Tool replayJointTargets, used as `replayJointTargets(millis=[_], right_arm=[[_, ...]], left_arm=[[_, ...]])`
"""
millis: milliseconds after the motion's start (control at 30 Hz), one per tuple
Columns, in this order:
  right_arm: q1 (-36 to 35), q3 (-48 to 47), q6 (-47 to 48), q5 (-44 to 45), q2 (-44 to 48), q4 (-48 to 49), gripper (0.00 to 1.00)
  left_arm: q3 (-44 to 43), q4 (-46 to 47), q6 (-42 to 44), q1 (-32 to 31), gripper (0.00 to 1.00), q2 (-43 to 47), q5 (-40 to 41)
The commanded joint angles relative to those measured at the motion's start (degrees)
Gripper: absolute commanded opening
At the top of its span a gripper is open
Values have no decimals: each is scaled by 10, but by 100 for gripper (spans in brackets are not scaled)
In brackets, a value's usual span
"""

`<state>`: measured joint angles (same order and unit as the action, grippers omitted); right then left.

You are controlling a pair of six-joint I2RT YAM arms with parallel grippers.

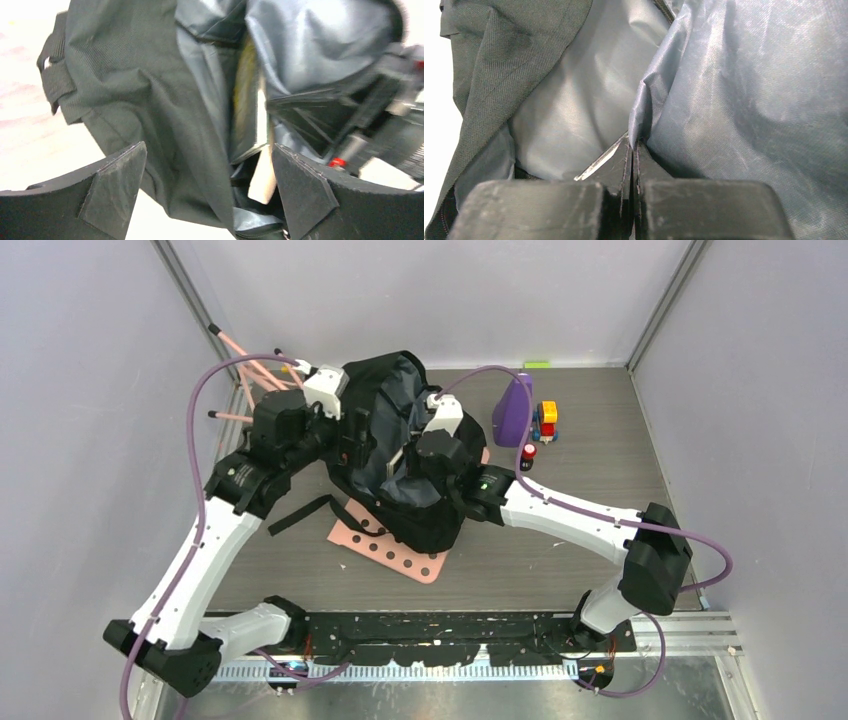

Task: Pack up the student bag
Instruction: Adjust the student bag at the center of the board.

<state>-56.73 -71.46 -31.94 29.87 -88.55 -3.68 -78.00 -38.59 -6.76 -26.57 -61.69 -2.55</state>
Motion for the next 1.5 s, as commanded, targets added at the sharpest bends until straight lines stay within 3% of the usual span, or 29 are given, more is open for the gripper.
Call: replayJointTargets(millis=[0, 200, 267, 333, 367, 400, 533, 667, 733, 833, 900, 1033, 1100, 1267, 1467], right_arm=[[-8, -2, -7, -38, -5, -48, 1], [-8, -34, 9, -43, -4, -84, 3], [-8, -51, 15, -54, -1, -99, 17], [-8, -73, 22, -70, 9, -118, 42], [-8, -81, 24, -76, 13, -125, 48], [-8, -93, 26, -88, 23, -136, 57], [-8, -120, 28, -110, 63, -164, 72], [-8, -138, 34, -101, 100, -197, 76], [-8, -144, 40, -80, 117, -217, 77], [-4, -143, 48, -10, 137, -250, 81], [13, -128, 45, 13, 152, -260, 83], [95, -70, -5, -51, 179, -242, 82], [122, -39, -13, -64, 191, -227, 83], [165, 13, -27, -77, 208, -220, 83], [193, 62, -47, -124, 242, -193, 83]], left_arm=[[19, -2, -30, 0, 100, -12, 91], [65, 44, -54, 0, 99, -46, 71], [69, 32, -52, 0, 84, -68, 100], [78, 26, -51, 0, 58, -79, 120], [83, 27, -51, 0, 50, -79, 126], [87, 30, -52, 0, 48, -76, 127], [102, 52, -52, 0, 61, -46, 98], [93, 45, -35, 0, 82, -16, 94], [82, 35, -23, 0, 88, -3, 108], [66, 29, 0, 0, 91, 15, 94], [62, 35, 10, 0, 91, 24, 41], [62, 61, -11, -2, 90, 5, -113], [64, 80, -11, -25, 90, -10, -146], [75, 103, 105, -158, 95, -37, -59], [82, 83, 184, -208, 100, -80, 60]])
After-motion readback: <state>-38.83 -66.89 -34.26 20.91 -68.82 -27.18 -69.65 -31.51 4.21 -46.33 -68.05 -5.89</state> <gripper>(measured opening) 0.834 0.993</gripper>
